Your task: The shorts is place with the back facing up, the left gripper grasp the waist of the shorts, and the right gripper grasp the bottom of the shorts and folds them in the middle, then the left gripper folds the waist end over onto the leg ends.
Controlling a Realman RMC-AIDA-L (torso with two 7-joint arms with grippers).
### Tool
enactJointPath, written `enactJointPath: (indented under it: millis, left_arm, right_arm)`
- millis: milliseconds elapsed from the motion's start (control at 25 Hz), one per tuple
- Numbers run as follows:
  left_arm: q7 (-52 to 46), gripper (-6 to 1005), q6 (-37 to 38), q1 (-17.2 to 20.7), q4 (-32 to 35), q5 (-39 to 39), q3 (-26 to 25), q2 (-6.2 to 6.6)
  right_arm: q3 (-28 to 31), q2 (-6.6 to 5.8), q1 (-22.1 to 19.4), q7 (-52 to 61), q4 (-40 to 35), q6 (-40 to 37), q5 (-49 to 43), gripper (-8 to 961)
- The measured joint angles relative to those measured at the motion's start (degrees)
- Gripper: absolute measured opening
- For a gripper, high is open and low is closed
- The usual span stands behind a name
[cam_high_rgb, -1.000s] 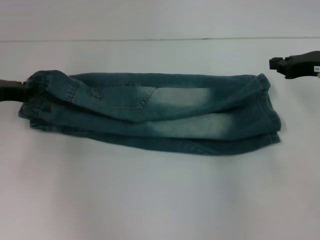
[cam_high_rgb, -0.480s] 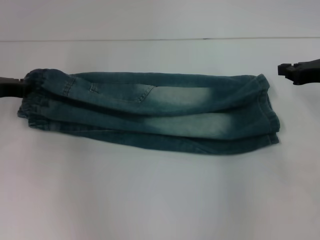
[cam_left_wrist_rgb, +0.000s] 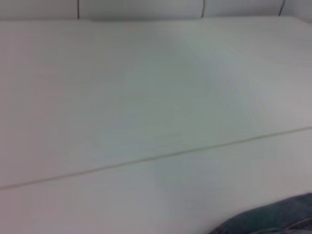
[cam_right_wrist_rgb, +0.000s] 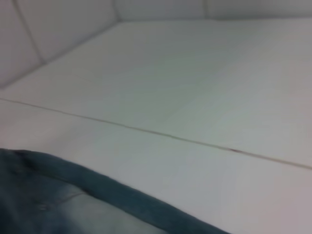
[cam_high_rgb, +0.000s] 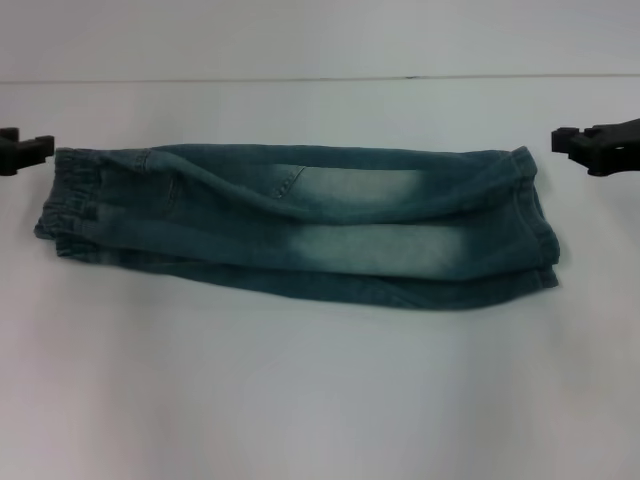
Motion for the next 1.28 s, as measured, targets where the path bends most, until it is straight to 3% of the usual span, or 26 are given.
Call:
enactJointPath:
  millis: [240, 400, 600, 840, 1040, 1280]
  left_arm:
    - [10.4, 540, 9.7, 5.3, 0.7, -9.1, -1.2, 1.25]
    - [15.8, 727, 11.1, 7.7, 0.1, -8.9, -1.3, 0.09]
    - [19.3, 915, 6.4, 9.5, -1.5, -8.4, -1.2, -0.92]
    - [23.2, 936, -0.9, 8.6, -7.3, -7.3, -0.5, -0.95]
    - [24.4, 937, -5.1, 6.6, -11.2, -4.3, 0.6, -0.54]
    - [24.9, 936, -6.8, 5.6, -12.0, -3.0, 1.5, -0.56]
  right_arm:
    - [0.0, 0.10, -2.2, -9.8, -1.8, -14.0, 5.0, 45]
    - [-0.5, 0.31, -2.4, -14.5, -1.0, -21.0, 5.7, 46]
    - [-0.7, 0.39, -2.3, -17.0, 1.9, -26.1, 7.7, 208]
    - [-1.0, 0.41, -2.3, -21.0, 4.7, -31.2, 8.0, 423]
    - [-1.3, 0.41, -2.6, -21.1, 5.8, -31.4, 7.8, 671]
    - [-1.2, 0.46, -2.8, -21.0, 6.8, -31.3, 8.0, 745]
